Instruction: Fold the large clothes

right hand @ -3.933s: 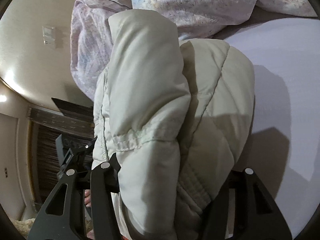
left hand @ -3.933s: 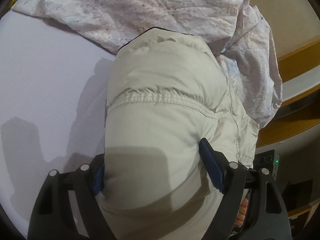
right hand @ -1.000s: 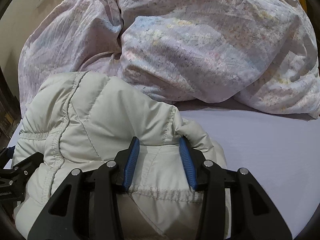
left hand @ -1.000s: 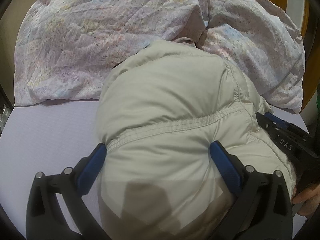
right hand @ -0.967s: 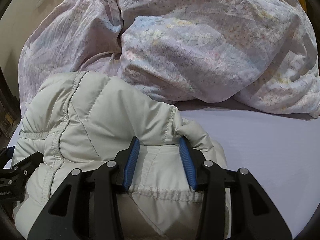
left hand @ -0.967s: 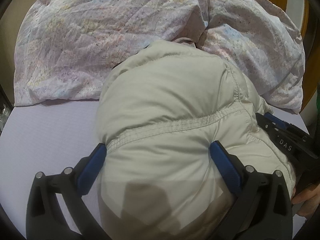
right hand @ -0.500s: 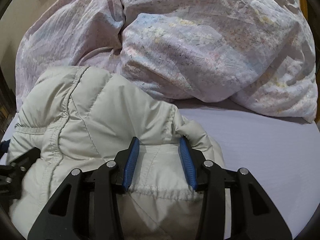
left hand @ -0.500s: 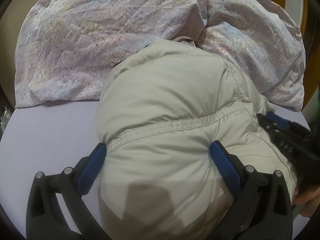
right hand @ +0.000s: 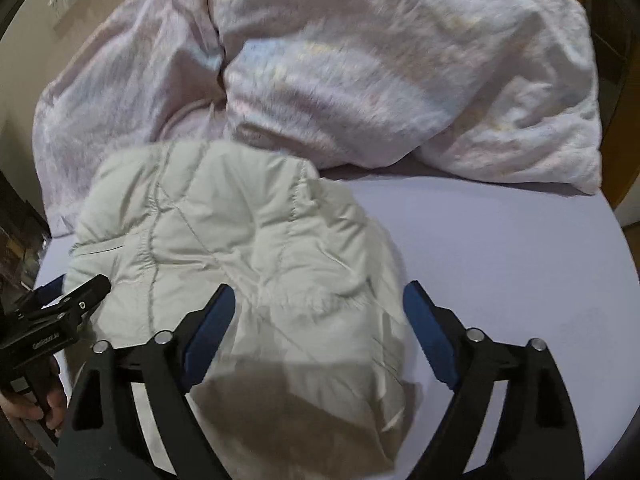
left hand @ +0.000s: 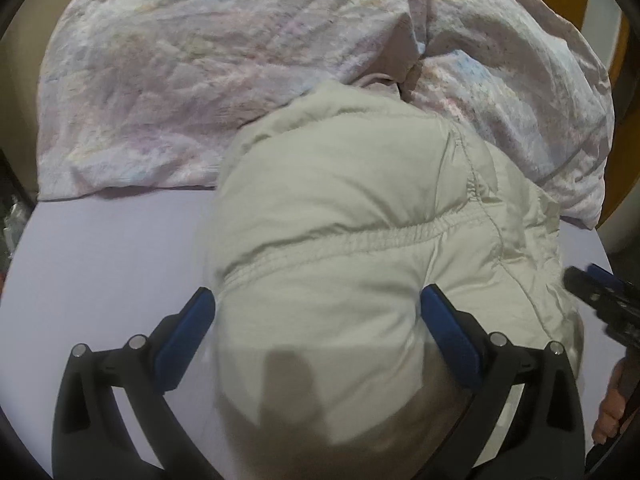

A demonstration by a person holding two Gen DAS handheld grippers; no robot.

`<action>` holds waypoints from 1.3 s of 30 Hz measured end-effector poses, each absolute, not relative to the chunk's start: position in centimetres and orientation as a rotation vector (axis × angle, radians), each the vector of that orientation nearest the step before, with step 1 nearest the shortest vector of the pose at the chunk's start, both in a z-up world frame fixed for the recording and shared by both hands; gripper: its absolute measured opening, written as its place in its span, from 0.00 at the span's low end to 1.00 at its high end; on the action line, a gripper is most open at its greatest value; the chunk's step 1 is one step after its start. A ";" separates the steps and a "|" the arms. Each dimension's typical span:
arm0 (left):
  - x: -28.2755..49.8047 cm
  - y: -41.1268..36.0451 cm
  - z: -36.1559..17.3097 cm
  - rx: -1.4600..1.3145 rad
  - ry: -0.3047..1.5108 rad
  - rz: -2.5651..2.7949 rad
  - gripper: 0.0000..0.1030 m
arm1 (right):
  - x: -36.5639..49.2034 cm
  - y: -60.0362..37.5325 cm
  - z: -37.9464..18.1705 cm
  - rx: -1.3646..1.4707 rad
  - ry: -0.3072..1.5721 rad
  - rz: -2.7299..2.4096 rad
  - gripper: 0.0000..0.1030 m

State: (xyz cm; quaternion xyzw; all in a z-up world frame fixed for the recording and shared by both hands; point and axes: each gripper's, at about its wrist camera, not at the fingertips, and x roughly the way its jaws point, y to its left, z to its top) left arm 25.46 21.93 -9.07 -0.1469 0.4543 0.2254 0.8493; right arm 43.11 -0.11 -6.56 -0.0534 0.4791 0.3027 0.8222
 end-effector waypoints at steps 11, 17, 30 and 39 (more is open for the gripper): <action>17.1 19.5 -3.9 -0.379 0.971 0.449 0.98 | 37.7 -4.8 -4.3 -0.079 1.203 0.689 0.97; 12.4 16.3 -1.2 -0.349 0.977 0.409 0.98 | 33.1 -7.0 -2.5 -0.125 1.220 0.729 0.97; 7.4 11.0 0.7 -0.438 1.038 0.339 0.98 | 28.1 -9.7 -1.5 -0.135 1.314 0.770 0.97; 7.3 9.8 0.4 -0.466 1.032 0.329 0.98 | 27.6 -9.8 -1.0 -0.129 1.276 0.779 0.97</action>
